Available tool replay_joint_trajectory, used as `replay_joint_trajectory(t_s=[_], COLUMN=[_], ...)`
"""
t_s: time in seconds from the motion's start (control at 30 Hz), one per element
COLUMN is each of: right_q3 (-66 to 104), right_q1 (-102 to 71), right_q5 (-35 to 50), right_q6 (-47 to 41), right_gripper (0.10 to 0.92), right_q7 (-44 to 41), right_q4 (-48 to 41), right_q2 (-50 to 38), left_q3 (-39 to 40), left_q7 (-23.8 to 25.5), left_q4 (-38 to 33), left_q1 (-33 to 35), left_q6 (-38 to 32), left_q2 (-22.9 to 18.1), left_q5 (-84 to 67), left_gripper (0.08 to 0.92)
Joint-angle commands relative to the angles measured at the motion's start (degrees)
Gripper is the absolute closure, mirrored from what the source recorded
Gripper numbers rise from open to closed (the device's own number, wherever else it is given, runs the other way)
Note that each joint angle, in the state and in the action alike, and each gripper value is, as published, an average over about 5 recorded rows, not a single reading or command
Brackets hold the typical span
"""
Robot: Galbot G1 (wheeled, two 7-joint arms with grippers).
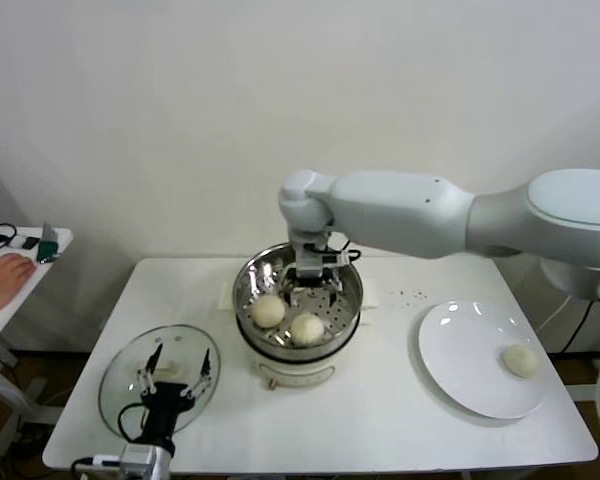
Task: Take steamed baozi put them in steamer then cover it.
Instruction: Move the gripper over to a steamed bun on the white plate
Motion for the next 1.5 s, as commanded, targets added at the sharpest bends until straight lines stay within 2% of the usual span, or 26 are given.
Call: replay_joint_trajectory(t_s=[0.03, 0.2, 0.37, 0.47, 0.63, 0.8, 1.0, 1.13, 1.5], right_q3=[-7.23, -10.48, -10.18, -7.61, 2.78, 13.47, 22.66, 25.08, 29.31], right_q1=[9.1, 8.77, 5.81, 1.16, -12.8, -24.96, -33.78, -36.47, -39.31], right_q5=[11.96, 14.31, 16.07, 14.98, 8.74, 4.03, -1.09, -1.25, -7.62], right_q6=[-10.33, -24.32, -36.81, -40.85, -42.14, -41.38, -37.19, -34.14, -31.16], right_gripper=[0.202, 0.203, 0.203, 0.203, 0.203, 0.203, 0.203, 0.203, 0.203], right_q7=[8.25, 14.99, 14.19, 13.12, 10.78, 6.54, 4.33, 3.5, 3.7], right_q4=[0.24, 0.89, 2.3, 2.92, 2.52, -0.94, -9.32, -13.72, -18.99], right_q2=[-15.24, -25.91, -35.16, -39.63, -45.66, -48.0, -46.68, -45.12, -41.41], left_q3=[0.02, -0.12, -0.95, -1.36, -1.15, -0.46, -0.78, -0.88, -0.13], left_q7=[0.09, 0.26, 0.48, 0.92, 1.75, 2.08, 2.22, 2.16, 1.78], left_q4=[0.27, 0.05, -0.11, -0.29, -0.95, -1.68, -2.34, -2.2, -1.67], left_q1=[0.08, 0.13, 0.55, 0.84, 1.38, 1.96, 2.36, 2.66, 2.37], left_q6=[-0.24, -0.28, -0.34, -0.05, 0.13, 0.29, 0.68, 0.68, 0.71], left_q2=[0.29, 0.47, 1.02, 1.13, 0.08, -0.69, -0.56, -0.69, -1.9], left_q5=[-0.06, -0.8, -2.0, -2.52, -2.44, -1.51, -1.3, -0.98, 0.21], left_gripper=[0.177, 0.177, 0.177, 0.177, 0.177, 0.177, 0.177, 0.177, 0.177])
